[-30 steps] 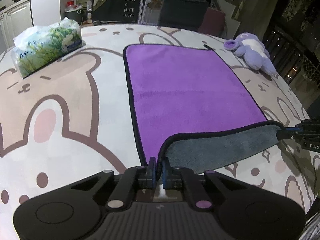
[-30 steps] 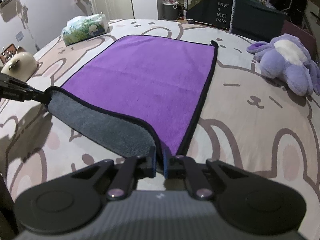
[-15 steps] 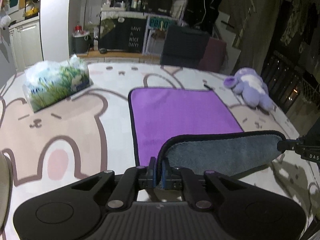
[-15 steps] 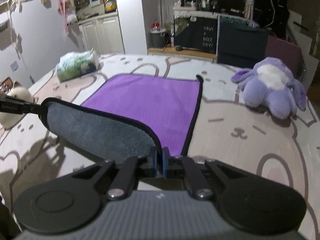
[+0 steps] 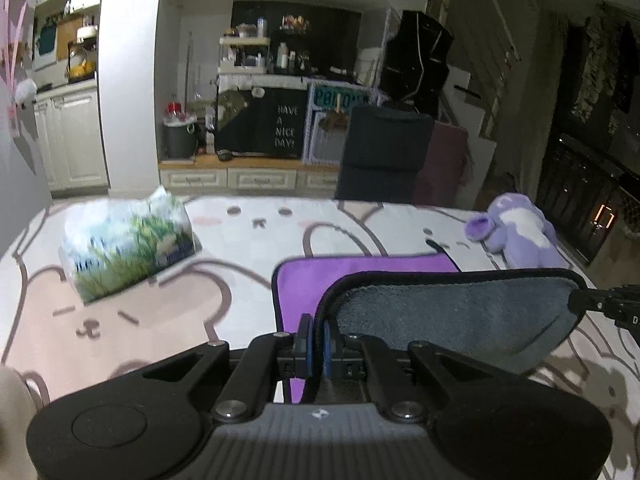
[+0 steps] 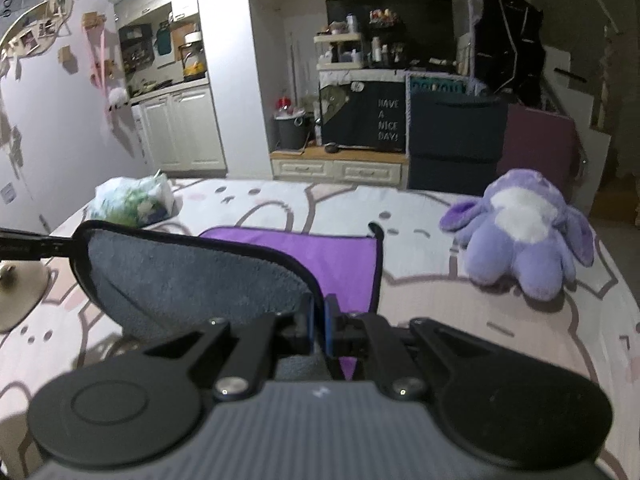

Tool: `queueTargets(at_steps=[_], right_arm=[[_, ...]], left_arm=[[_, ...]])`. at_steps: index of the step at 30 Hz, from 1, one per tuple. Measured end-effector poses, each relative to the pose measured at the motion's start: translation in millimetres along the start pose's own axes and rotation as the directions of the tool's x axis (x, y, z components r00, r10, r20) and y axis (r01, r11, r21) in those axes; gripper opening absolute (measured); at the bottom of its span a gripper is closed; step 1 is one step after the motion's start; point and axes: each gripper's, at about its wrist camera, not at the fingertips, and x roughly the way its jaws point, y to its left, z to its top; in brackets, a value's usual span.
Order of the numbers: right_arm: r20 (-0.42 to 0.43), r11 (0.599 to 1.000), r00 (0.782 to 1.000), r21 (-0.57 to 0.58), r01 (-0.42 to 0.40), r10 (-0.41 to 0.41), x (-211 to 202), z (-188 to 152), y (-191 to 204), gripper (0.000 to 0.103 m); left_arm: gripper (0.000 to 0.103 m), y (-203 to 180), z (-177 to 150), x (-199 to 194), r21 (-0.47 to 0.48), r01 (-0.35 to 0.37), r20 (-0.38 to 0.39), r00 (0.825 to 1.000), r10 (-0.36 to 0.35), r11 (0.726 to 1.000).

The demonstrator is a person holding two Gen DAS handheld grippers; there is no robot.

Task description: Fold towel

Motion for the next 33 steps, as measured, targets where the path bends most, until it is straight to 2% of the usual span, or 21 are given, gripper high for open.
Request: queueTargets(at_steps=[8, 20, 33], right_arm=[[0.047, 0.998, 0.997, 0.023, 0.060, -0.061, 23, 20, -3, 0.006], [0.092, 0.992, 0.988, 0.044, 0.122, -0.125, 76, 51, -4, 0.006], [0.037, 0.981, 0.981, 0.050, 0.187, -0.189, 130, 56, -15, 0.006]], left_arm=[[0.006, -4, 25, 23, 0.001, -0.036, 0.057, 0.998, 0.036, 0.999], [0.006, 0, 49, 77, -0.038, -0.127, 0.058, 0.990, 0.129, 0.991], [0.006, -5, 56, 140, -0.032, -0.184, 0.009, 0.983, 0.185, 0.982]])
